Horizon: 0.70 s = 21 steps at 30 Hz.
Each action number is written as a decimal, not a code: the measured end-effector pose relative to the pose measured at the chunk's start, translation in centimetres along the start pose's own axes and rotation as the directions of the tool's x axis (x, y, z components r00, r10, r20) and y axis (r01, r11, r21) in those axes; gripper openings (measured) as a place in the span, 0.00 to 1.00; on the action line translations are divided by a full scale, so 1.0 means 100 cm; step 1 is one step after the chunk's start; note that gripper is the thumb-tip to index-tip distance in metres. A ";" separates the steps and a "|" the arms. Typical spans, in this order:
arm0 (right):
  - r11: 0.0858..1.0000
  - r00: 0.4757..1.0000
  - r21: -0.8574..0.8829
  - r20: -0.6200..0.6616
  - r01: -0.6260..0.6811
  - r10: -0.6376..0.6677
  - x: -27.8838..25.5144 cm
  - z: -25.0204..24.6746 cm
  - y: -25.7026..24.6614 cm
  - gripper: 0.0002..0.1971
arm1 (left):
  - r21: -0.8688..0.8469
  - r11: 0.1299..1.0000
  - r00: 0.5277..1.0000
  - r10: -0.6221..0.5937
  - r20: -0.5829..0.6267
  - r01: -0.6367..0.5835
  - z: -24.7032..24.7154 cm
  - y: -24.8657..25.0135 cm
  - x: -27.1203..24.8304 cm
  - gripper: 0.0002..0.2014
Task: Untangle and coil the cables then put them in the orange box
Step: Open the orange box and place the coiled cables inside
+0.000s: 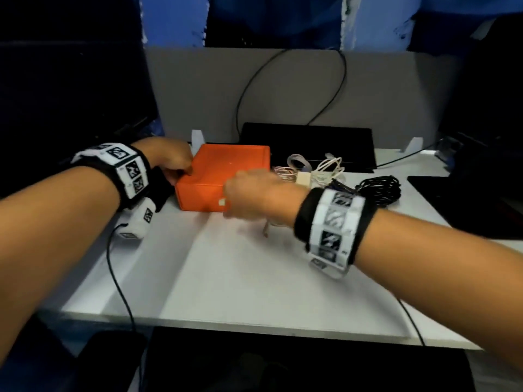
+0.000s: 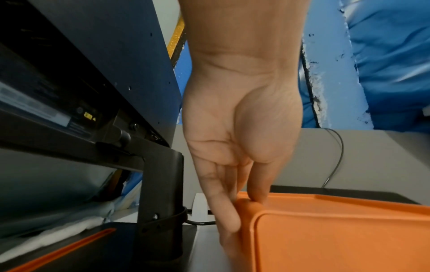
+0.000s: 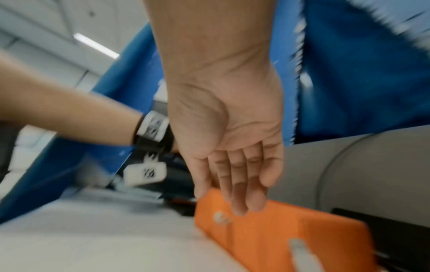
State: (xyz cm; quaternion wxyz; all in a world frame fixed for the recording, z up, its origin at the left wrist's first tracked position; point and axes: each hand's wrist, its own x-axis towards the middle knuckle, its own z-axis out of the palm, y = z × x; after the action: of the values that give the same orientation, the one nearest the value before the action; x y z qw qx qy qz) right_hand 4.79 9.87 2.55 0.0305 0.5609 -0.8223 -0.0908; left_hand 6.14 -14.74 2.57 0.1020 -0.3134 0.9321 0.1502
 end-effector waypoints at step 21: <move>0.978 0.970 -0.200 -0.217 0.062 -0.106 -0.034 0.008 -0.066 0.20 | -0.043 0.989 0.947 -0.120 0.298 0.139 -0.015 0.001 0.013 0.18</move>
State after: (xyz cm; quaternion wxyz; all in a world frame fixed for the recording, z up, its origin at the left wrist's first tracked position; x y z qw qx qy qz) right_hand 11.99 10.76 0.75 0.1742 0.5965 -0.7763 -0.1063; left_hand 4.91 -15.88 3.58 0.2397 -0.3512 0.8786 0.2176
